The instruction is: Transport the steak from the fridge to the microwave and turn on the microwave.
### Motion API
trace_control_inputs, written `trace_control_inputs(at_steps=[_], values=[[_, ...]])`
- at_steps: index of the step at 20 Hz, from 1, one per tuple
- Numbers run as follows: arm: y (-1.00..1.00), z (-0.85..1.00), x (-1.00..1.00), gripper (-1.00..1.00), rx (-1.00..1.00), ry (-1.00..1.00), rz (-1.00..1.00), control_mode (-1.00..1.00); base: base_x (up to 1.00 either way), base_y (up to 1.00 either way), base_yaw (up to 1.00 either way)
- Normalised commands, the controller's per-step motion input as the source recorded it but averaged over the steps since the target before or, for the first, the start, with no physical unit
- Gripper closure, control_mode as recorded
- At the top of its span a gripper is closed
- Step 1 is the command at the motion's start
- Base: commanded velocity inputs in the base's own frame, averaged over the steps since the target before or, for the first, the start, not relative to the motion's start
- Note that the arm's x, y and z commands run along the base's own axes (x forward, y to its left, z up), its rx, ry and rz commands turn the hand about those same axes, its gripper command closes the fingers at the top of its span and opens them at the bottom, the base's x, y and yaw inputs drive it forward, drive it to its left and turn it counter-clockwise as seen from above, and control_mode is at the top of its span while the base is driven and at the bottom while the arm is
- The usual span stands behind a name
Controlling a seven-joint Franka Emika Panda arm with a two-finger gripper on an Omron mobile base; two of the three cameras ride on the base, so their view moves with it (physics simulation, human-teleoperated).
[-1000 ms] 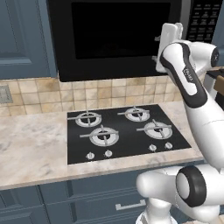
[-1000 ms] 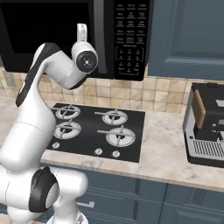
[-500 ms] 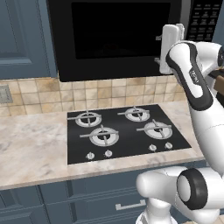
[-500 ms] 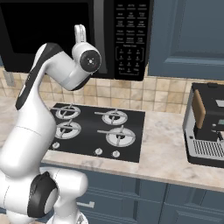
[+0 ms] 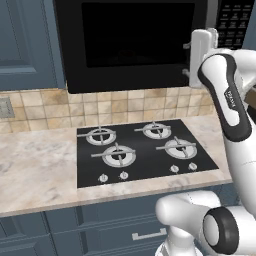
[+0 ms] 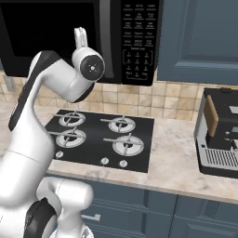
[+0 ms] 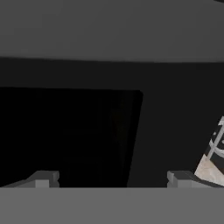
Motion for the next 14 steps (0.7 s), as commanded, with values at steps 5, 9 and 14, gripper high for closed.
trace_control_inputs(at_steps=[5,9,14], values=[[-0.02,0.0,-0.54,-1.0,0.0,0.0,0.0,-1.0,0.0,0.0,0.0],[-0.18,0.0,-0.58,-1.0,0.0,0.0,0.0,-1.0,0.0,0.0,0.0],[-0.42,-0.04,-0.54,-1.0,0.0,0.0,0.0,-1.0,0.0,0.0,0.0]])
